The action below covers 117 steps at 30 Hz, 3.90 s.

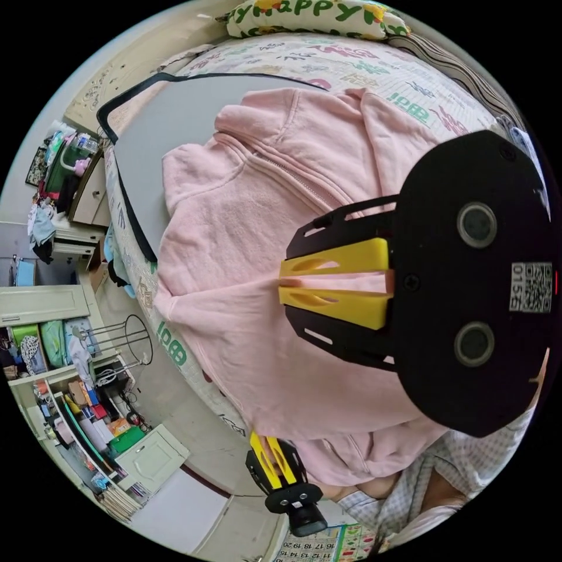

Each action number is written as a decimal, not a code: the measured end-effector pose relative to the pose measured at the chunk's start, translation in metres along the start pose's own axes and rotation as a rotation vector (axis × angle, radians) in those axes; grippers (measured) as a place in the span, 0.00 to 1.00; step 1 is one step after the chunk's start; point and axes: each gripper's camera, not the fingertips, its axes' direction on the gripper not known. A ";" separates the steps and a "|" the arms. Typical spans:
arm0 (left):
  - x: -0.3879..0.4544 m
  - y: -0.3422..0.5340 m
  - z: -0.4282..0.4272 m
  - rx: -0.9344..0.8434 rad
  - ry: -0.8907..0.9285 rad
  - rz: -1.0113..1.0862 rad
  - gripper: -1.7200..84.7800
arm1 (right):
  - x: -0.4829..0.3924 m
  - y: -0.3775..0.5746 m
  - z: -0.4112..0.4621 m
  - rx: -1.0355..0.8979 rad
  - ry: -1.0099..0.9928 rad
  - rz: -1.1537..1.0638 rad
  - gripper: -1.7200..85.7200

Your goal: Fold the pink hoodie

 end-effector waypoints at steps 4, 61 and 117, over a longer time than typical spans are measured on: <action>-0.001 0.003 -0.006 -0.005 -0.036 0.003 0.04 | -0.001 0.069 -0.041 0.088 -0.064 0.002 0.11; 0.211 -0.205 -0.078 0.026 0.439 0.269 0.07 | 0.112 0.441 -0.077 0.331 -0.193 0.350 0.03; -0.025 -0.001 -0.127 0.407 0.706 0.006 0.05 | 0.023 0.485 -0.065 0.739 -0.155 -0.052 0.09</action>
